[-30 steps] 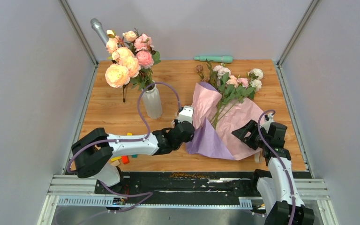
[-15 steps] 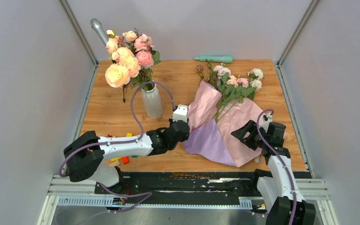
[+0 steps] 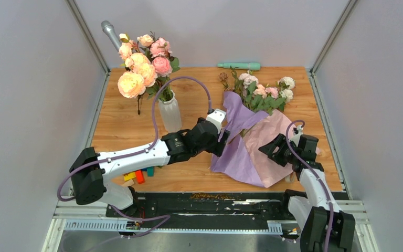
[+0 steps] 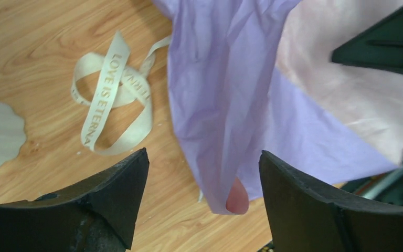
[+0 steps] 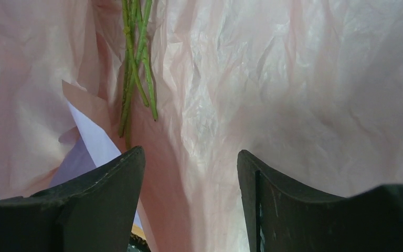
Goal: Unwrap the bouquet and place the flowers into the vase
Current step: Unfold the wrapping paper at the center of the board.
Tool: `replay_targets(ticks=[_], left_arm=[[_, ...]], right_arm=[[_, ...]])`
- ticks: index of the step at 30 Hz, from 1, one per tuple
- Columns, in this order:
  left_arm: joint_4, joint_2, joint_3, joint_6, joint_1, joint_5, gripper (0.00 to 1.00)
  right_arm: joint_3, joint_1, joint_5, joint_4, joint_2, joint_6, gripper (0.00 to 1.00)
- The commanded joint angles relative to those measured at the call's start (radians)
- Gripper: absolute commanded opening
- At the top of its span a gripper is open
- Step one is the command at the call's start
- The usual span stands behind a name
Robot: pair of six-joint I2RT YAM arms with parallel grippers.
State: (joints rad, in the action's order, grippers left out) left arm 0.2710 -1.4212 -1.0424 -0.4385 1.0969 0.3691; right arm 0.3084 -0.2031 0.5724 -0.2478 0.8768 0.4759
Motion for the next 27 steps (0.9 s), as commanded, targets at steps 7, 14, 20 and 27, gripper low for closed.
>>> replay_targets(ticks=[7,14,20,27], left_arm=[[0.024,-0.181,-0.301,0.115,0.000,-0.268,0.97],[0.030,-0.442,-0.542,0.233,0.005,-0.269,1.00],[0.055,-0.582,-0.651,0.351,0.014,-0.183,1.00],[0.067,-0.662,-0.703,0.405,0.015,-0.084,0.58]], right_arm=[[0.063,0.008,0.024,0.133,0.099,-0.010,0.64],[0.054,0.010,-0.021,0.122,0.080,0.007,0.63],[0.050,0.008,-0.107,0.055,0.003,0.026,0.64],[0.053,0.008,-0.116,0.027,-0.065,0.036,0.64]])
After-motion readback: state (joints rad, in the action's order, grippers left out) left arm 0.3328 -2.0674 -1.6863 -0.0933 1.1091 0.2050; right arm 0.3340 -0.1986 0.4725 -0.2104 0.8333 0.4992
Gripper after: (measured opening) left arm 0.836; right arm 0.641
